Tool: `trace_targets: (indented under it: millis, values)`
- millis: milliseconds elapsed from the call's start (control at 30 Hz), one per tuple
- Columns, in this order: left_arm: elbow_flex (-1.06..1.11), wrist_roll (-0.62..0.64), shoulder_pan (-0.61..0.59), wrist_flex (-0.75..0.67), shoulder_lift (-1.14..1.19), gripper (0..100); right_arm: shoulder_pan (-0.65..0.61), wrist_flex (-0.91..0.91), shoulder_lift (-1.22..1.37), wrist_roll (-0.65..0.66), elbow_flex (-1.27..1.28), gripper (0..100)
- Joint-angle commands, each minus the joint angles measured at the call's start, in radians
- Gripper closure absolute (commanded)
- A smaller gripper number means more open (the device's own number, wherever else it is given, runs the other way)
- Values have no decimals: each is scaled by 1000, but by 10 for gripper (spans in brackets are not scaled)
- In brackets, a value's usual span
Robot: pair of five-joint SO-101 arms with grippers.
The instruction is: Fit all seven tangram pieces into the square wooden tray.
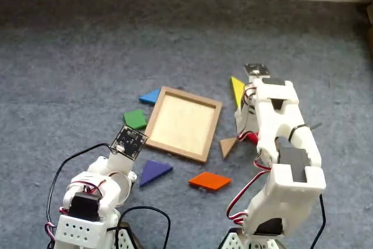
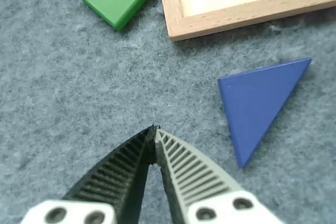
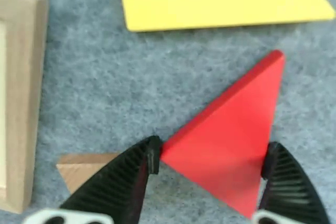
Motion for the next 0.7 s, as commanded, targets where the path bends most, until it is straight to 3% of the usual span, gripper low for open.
trace_targets:
  millis: [0, 200, 667]
  values:
    - [19, -5, 13, 5, -28, 995, 18, -10, -2, -6, -18, 693]
    - [19, -5, 13, 5, -28, 995, 18, -10, -4, -6, -22, 789]
    - [19, -5, 13, 5, -28, 995, 12, 101, -320, 55, -16, 796]
